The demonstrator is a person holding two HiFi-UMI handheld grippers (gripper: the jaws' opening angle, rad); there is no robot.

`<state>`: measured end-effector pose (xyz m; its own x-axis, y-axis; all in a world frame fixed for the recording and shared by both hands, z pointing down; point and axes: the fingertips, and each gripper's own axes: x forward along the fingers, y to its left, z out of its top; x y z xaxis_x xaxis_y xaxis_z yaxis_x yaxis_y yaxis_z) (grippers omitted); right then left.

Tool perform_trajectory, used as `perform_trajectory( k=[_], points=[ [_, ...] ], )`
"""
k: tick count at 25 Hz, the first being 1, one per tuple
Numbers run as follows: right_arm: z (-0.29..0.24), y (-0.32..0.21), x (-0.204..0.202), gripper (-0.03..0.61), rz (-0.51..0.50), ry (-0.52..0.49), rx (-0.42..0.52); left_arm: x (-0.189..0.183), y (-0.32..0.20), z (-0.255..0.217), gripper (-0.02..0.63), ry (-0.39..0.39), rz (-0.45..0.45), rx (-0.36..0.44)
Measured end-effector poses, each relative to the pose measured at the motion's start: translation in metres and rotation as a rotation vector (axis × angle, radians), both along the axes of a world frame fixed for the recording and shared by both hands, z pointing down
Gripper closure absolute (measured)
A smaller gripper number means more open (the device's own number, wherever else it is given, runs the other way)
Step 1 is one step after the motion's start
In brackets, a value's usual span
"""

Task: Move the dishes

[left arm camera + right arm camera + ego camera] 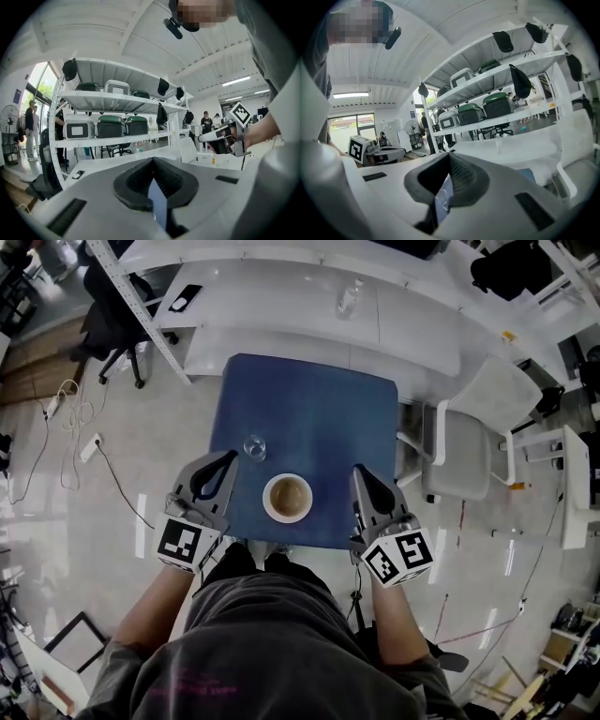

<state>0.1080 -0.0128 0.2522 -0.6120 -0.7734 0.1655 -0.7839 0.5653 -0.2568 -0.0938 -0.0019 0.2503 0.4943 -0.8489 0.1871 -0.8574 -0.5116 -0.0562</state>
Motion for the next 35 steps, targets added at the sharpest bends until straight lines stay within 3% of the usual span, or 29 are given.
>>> perform_trajectory(
  k=[13,23,35],
  points=[
    [-0.039,-0.001,-0.054,0.577,0.061,0.006,0.046,-0.024,-0.018,-0.041,0.612,0.044,0.115,0.013],
    [-0.044,-0.007,-0.078,0.575,0.072,0.014,0.046,-0.039,-0.025,-0.033,0.613,0.054,0.16,-0.043],
    [-0.032,-0.014,-0.093,0.576,0.04,0.003,0.019,-0.034,-0.035,-0.025,0.614,0.054,0.175,-0.05]
  ],
)
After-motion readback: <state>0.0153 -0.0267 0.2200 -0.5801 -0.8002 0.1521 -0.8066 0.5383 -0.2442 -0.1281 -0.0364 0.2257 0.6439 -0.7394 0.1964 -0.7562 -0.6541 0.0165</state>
